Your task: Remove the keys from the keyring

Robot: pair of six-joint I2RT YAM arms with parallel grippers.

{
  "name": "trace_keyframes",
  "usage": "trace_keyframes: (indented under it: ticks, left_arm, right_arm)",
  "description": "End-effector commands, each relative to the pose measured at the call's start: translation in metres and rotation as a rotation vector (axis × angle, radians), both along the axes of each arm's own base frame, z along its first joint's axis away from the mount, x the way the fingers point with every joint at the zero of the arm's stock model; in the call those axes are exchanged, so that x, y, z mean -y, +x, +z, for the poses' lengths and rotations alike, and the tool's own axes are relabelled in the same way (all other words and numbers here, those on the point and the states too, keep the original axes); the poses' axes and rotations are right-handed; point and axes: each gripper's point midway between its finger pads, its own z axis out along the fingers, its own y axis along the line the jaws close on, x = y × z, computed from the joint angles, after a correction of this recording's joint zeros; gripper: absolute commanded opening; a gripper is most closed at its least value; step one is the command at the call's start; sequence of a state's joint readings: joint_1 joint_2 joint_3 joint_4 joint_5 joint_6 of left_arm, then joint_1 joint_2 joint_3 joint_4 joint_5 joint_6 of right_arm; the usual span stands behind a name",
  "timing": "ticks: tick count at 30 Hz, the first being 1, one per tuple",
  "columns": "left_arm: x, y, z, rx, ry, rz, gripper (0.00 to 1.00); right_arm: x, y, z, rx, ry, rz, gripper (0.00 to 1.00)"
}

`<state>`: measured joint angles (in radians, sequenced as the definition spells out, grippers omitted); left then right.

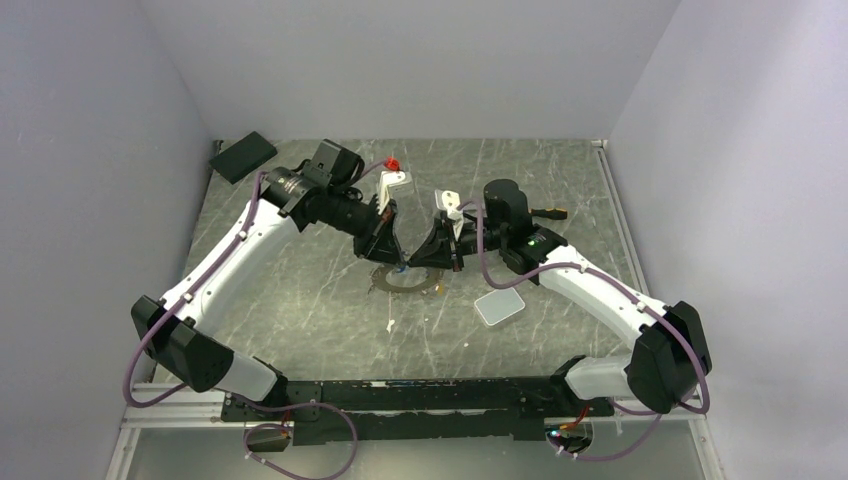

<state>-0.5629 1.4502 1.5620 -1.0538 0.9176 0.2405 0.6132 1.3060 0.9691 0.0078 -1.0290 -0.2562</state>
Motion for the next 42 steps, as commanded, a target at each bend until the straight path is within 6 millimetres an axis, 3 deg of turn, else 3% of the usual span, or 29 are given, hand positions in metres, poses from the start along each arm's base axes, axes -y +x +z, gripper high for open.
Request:
trace_keyframes:
  ticks: [1, 9, 19, 24, 42]
  left_arm:
    - [-0.005, -0.007, 0.025, 0.085, -0.035, -0.043, 0.0]
    - [-0.017, -0.001, 0.017, 0.187, 0.043, -0.061, 0.0]
    - [-0.005, -0.025, 0.013, 0.161, 0.046, -0.159, 0.0]
    - [-0.005, -0.026, 0.014, 0.154, 0.045, -0.165, 0.0]
    - [-0.009, -0.037, -0.009, 0.129, 0.099, -0.199, 0.0]
  right_arm:
    - [0.002, -0.007, 0.012, 0.055, 0.014, 0.051, 0.0]
    - [0.002, -0.017, 0.015, 0.004, 0.024, 0.097, 0.0]
    - [0.001, -0.018, 0.015, -0.025, 0.034, 0.096, 0.0]
    - [0.002, -0.018, 0.011, -0.039, 0.028, 0.09, 0.0]
    - [0.005, -0.023, 0.027, -0.106, 0.099, 0.119, 0.0]
